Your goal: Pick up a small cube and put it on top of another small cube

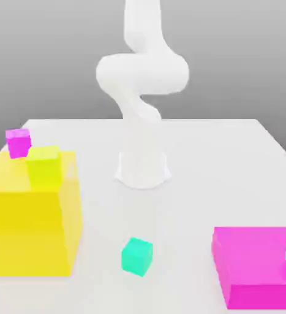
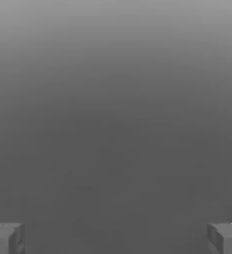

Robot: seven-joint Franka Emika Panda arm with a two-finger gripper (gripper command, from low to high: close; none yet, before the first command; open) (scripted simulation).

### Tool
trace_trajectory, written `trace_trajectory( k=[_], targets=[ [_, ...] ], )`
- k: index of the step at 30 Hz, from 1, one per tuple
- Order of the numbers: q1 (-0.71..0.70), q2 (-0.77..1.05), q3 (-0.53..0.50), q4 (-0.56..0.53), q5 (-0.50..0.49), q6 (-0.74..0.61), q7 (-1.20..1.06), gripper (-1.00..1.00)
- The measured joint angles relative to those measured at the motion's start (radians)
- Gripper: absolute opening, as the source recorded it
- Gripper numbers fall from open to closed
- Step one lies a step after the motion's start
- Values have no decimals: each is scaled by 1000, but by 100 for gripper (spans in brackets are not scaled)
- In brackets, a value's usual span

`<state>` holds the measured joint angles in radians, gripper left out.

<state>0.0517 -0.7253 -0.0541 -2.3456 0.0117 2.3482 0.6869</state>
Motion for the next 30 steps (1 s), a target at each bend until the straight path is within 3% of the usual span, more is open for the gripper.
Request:
trace_trajectory(
  k=[16, 26, 30],
  targets=[
    [264, 487, -263, -292, 97, 307, -741, 0],
    [281, 760, -297, -457, 49, 499, -1093, 0],
    [259, 844, -256, -446, 122, 564, -1165, 0]
  ],
)
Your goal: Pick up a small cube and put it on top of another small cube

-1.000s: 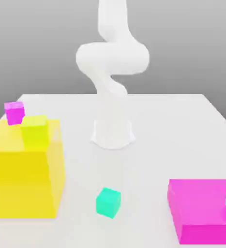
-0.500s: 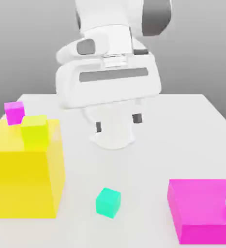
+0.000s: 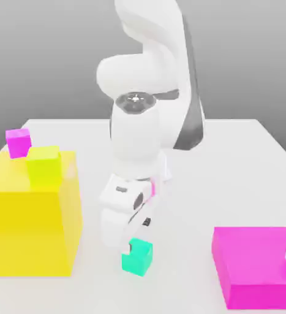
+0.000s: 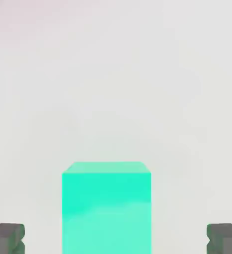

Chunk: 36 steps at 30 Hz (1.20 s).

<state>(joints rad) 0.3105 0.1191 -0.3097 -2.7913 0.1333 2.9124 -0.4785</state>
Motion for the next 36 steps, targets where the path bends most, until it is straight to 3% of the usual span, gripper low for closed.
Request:
trace_trajectory(
  k=[7, 8, 16, 22, 27, 36],
  targets=[
    [-138, 152, 176, 29, 156, 117, -117, 0],
    [-156, 169, 198, 32, 171, 131, -127, -100],
    [-148, 157, 186, 30, 156, 120, -117, -100],
    [-59, 32, 62, 6, 15, 25, -13, -100],
    [-46, -70, 25, -18, -88, -56, 66, -100],
    [221, -66, 163, 270, -115, -340, -6, -100]
  ],
)
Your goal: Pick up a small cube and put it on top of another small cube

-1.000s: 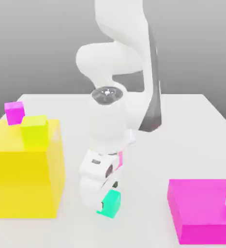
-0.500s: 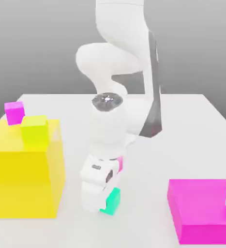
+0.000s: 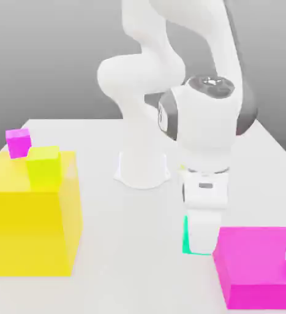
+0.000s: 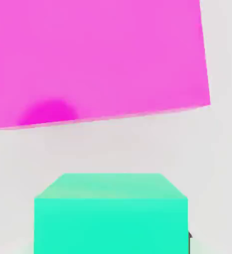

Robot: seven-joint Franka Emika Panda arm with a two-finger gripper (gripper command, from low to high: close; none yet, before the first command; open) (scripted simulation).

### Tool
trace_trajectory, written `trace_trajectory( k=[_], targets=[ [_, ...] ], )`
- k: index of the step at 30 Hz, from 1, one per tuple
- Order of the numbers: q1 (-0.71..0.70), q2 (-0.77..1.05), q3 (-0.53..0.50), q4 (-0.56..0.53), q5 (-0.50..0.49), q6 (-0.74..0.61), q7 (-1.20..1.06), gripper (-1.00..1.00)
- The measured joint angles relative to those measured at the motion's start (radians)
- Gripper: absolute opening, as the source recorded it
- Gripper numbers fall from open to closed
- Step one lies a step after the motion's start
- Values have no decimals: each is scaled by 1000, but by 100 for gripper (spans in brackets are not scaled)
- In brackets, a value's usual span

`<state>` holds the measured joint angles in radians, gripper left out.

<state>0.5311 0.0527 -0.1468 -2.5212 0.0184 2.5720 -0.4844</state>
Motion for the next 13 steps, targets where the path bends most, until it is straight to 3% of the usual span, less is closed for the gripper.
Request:
trace_trajectory(
  k=[5, 9, 10, 13],
  targets=[
    [154, 13, 82, 183, -11, -169, -50, -100],
    [170, 110, 95, 203, -2, -93, -70, -100],
    [169, 133, 95, 199, 0, -66, -71, 100],
    [169, 133, 95, 199, 0, -66, -71, 100]
  ],
)
